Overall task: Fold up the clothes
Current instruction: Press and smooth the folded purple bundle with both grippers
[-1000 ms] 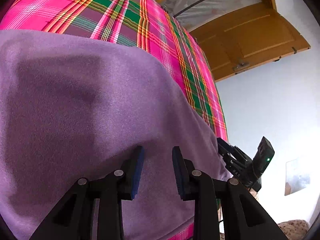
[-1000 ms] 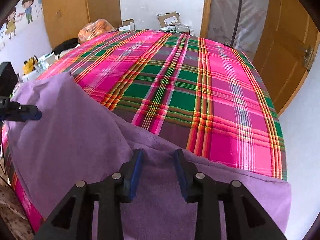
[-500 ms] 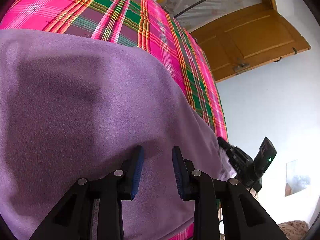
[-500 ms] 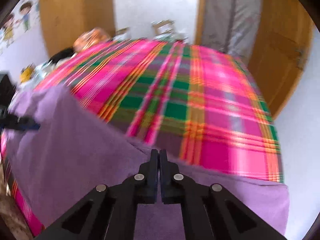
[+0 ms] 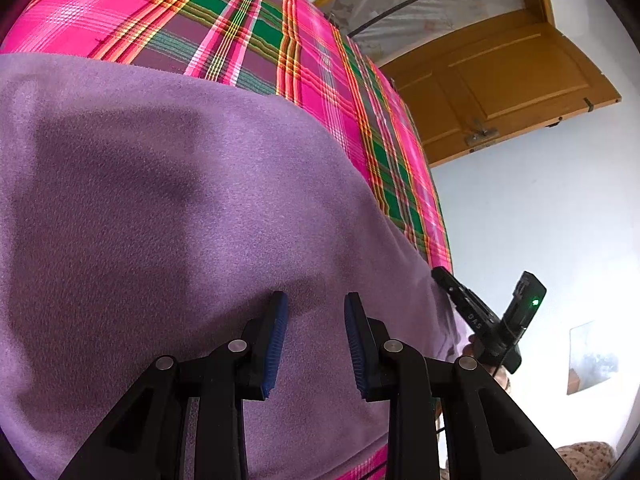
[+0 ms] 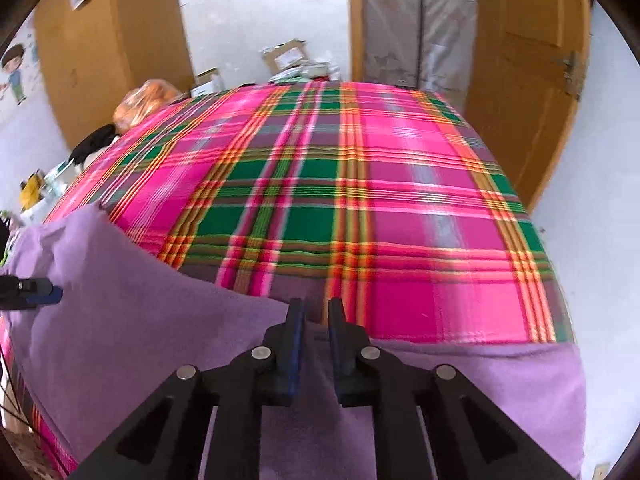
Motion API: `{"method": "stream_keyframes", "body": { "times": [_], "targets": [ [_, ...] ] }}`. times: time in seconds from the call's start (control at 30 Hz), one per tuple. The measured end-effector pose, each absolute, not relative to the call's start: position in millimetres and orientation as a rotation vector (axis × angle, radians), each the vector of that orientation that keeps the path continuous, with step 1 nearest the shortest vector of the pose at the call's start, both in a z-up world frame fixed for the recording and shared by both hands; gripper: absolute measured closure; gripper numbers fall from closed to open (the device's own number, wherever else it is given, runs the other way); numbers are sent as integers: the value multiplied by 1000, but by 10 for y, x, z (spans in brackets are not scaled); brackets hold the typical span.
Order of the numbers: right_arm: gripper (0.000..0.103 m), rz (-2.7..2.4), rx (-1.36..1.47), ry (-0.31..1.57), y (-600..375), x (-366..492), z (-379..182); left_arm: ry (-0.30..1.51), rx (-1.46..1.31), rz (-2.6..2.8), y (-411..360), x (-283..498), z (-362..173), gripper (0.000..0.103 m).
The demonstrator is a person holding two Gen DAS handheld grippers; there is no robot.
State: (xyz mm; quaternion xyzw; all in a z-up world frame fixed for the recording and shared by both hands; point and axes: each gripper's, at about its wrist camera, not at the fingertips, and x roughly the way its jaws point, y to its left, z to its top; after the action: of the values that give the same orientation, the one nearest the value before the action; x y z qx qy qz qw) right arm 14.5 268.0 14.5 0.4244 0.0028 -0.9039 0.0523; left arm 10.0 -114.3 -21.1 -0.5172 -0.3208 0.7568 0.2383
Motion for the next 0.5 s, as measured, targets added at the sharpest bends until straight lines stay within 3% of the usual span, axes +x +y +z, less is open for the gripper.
{"method": "stream_keyframes", "body": {
  "times": [0.33, 0.5],
  "targets": [
    [74, -2721, 1109, -57, 2445, 684, 250, -789, -1443, 2116, -1107, 257, -142, 73],
    [72, -2687, 1158, 46, 2217, 872, 66, -792, -1423, 2126, -1190, 466, -148, 73]
  ]
}}
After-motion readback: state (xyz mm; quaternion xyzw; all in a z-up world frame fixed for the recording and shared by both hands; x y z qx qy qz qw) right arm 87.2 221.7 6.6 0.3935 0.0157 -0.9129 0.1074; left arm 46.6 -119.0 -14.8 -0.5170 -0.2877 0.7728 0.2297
